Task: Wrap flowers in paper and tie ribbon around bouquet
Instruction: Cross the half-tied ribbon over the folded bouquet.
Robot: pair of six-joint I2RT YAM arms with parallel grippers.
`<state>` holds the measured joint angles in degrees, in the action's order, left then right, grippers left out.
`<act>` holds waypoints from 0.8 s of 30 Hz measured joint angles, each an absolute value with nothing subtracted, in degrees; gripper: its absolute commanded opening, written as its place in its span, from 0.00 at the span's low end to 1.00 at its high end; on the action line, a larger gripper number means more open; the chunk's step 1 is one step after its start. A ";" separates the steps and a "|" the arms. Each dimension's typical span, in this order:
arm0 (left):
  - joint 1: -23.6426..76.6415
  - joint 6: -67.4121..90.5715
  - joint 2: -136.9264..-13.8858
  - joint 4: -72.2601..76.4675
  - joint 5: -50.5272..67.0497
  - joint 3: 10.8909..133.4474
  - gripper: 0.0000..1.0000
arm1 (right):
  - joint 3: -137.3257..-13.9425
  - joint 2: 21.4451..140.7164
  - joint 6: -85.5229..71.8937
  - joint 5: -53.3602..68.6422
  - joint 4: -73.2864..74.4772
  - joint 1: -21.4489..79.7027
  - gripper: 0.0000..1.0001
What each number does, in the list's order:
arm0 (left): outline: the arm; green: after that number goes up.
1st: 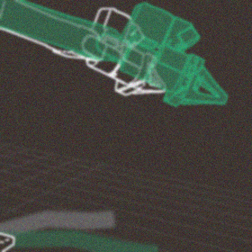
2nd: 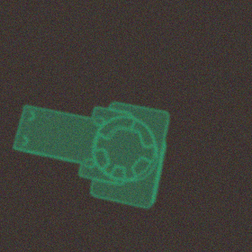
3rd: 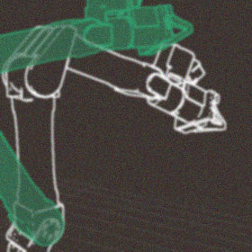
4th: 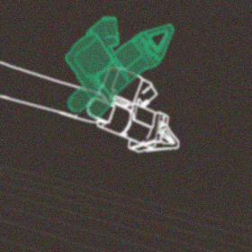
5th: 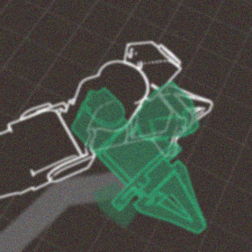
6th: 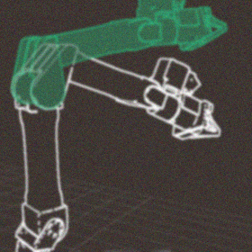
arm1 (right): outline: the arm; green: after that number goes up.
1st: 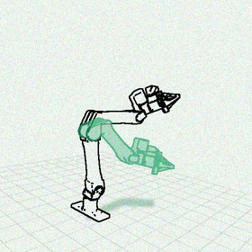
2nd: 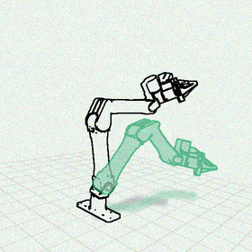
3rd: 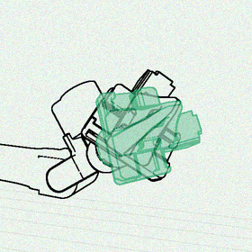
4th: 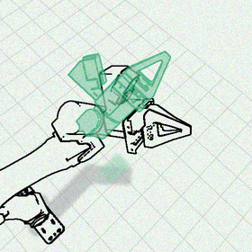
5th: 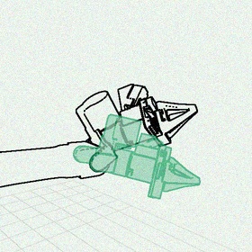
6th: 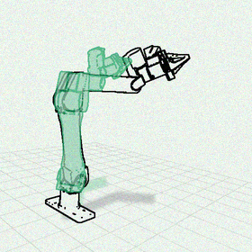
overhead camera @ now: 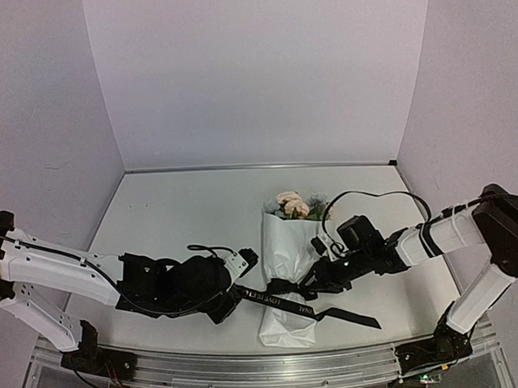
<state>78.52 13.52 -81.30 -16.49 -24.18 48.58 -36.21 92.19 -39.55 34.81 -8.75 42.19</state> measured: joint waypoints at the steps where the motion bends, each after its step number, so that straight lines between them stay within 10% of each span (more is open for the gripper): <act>1: 78.52 13.52 -81.30 -16.49 -24.16 48.58 0.00 | -36.12 91.41 -39.59 34.83 -8.73 42.19 0.23; 7: 78.52 13.47 -81.34 -16.49 -24.16 48.58 0.00 | -36.10 88.06 -40.35 35.91 -7.27 42.19 0.00; 24: 78.52 6.03 -86.91 -13.69 -20.66 55.89 0.00 | -56.30 80.14 -30.99 34.57 33.35 42.19 0.00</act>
<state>78.52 6.03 -86.91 -13.69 -20.66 55.89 -56.30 80.14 -30.99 34.57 33.35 42.19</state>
